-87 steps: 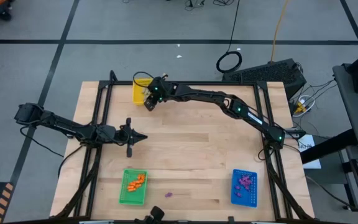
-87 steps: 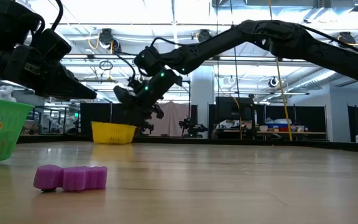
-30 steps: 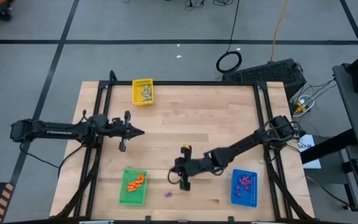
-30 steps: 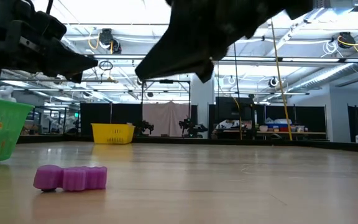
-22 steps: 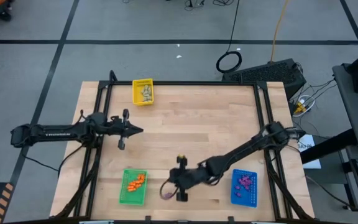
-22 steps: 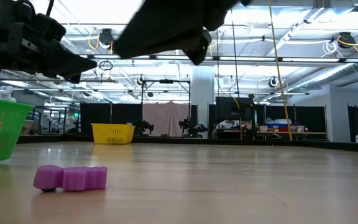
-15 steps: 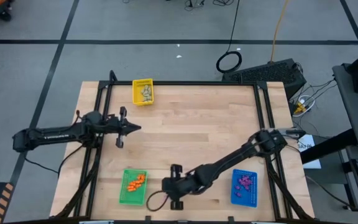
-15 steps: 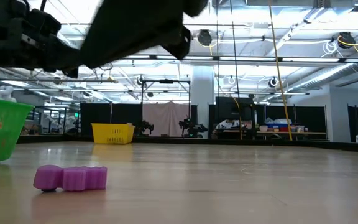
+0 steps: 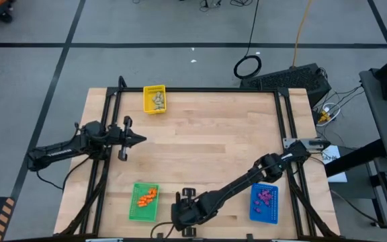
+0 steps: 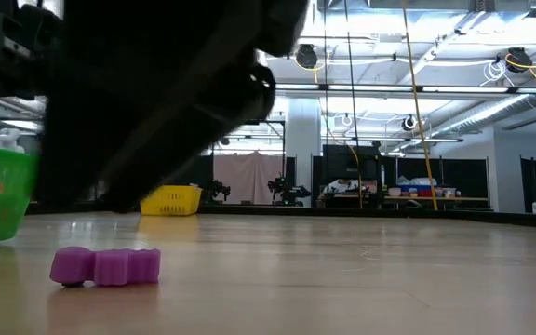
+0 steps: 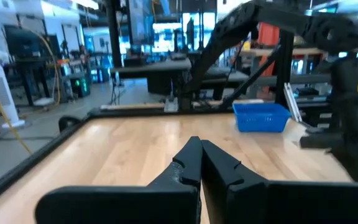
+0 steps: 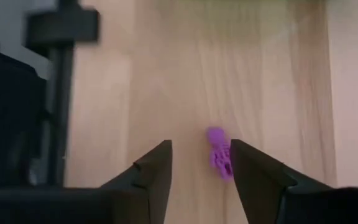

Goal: Sort Halloween decoration
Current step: Put the purple skeleton toy into the blue bin

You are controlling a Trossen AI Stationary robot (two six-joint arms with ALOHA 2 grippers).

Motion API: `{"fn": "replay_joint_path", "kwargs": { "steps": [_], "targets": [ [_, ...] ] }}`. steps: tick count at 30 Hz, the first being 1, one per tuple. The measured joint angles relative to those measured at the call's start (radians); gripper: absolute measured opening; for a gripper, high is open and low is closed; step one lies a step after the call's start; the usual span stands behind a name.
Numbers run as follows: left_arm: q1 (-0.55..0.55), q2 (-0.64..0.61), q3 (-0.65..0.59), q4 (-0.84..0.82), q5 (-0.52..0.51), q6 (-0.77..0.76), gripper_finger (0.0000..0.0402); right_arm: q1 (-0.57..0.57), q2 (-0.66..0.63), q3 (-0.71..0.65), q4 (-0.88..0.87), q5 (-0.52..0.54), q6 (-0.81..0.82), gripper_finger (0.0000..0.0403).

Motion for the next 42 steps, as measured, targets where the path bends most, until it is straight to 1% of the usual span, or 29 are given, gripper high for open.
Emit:
{"fn": "replay_joint_path", "kwargs": {
  "steps": [2,7,11,19,23,29,31,33,36,42],
  "targets": [
    [0.0,-0.033,0.0,-0.009,-0.002,-0.001,0.0008,-0.005,0.001,0.0,-0.029,0.004,0.007,0.0153],
    [0.0,-0.032,0.002,-0.019,-0.026,0.001,0.0008,-0.018,-0.004,0.0,-0.04,0.045,0.019,0.0149],
    [0.0,-0.032,0.002,-0.018,-0.029,0.002,0.0008,-0.02,0.011,0.001,0.0,0.025,0.007,0.0144],
    [0.0,-0.031,0.002,-0.028,-0.031,-0.002,0.0008,-0.027,0.066,0.002,0.023,0.012,0.004,0.0141],
    [0.0,-0.031,0.002,-0.03,-0.032,-0.002,0.0008,-0.033,0.073,0.003,0.022,-0.003,-0.004,0.0114],
    [0.0,-0.029,0.003,-0.034,-0.031,-0.002,0.0008,-0.042,0.073,0.002,0.018,-0.047,-0.009,0.0035],
    [0.0,-0.029,0.003,-0.034,-0.031,-0.002,0.0008,-0.041,0.073,0.002,0.018,-0.048,-0.012,0.0013],
    [0.0,-0.029,0.003,-0.034,-0.031,-0.002,0.0008,-0.041,0.068,0.002,0.016,-0.049,-0.008,0.0009],
    [0.0,-0.029,0.003,-0.035,-0.029,-0.002,0.0008,-0.041,0.052,0.0,0.003,-0.076,-0.001,0.0015],
    [0.0,-0.028,0.003,-0.035,-0.028,-0.002,0.0008,-0.035,-0.039,-0.002,-0.116,-0.093,0.052,0.0005]
  ]
}}
